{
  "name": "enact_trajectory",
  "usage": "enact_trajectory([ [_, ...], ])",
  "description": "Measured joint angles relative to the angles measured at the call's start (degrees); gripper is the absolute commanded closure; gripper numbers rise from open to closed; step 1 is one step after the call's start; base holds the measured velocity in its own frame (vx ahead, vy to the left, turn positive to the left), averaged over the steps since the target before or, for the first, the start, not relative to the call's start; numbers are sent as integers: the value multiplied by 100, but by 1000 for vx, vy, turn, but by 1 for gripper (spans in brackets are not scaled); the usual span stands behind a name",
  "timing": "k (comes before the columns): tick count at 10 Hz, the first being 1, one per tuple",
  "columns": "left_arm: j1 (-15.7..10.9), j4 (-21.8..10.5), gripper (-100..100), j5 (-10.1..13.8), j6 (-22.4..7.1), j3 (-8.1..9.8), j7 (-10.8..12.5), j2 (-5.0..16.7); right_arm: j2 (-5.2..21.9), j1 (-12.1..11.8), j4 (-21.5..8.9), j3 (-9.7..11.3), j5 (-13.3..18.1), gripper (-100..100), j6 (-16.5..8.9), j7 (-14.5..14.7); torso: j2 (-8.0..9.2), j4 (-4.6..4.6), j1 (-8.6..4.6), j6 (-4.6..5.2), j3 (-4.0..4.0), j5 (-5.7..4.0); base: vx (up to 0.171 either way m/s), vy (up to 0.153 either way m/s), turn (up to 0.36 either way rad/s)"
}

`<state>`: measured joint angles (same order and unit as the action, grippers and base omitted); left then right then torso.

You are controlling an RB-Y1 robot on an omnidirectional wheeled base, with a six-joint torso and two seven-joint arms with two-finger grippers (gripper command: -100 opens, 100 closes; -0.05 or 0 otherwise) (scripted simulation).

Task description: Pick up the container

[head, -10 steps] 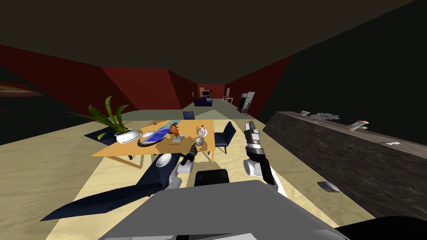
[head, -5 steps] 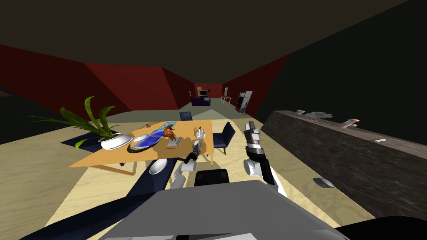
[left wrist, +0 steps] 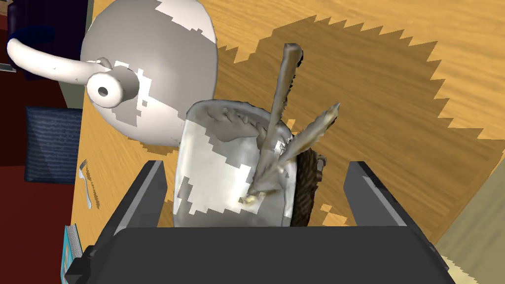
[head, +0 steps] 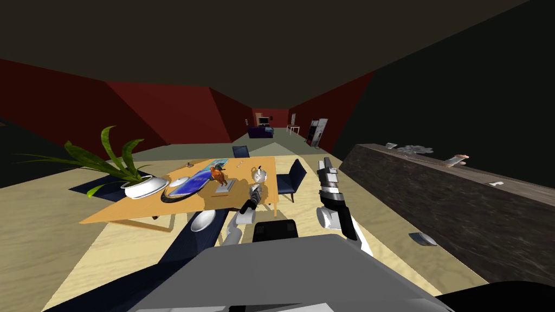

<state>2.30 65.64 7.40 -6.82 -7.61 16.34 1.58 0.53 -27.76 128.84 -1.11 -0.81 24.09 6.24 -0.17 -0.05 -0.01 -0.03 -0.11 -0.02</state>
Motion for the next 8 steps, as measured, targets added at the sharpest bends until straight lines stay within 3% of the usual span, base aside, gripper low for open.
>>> enact_trajectory([
  [4, -1, 1, 100, 0, -4, 0, 1, 1, 0, 1, 0, 0, 0, 0, 0, 0, 22, 6, -5, 0, 14, -2, 1, 1, 0],
  [5, 0, 0, 0, 0, -4, 0, 1, 1, 0, 1, 0, 0, 0, 0, 0, 0, 24, 7, -6, 0, 15, -2, 0, 0, 0],
  [6, 0, 0, 100, 0, -5, 0, 1, 1, 0, 1, 0, 0, 0, 0, 0, 0, 25, 7, -6, 0, 16, -2, -53, -15, 31],
  [8, 22, 185, 100, -9, -152, -17, 25, 34, 0, 2, 0, 1, 0, 0, 0, 0, 61, 14, -15, 0, 36, -4, -71, -17, 15],
])
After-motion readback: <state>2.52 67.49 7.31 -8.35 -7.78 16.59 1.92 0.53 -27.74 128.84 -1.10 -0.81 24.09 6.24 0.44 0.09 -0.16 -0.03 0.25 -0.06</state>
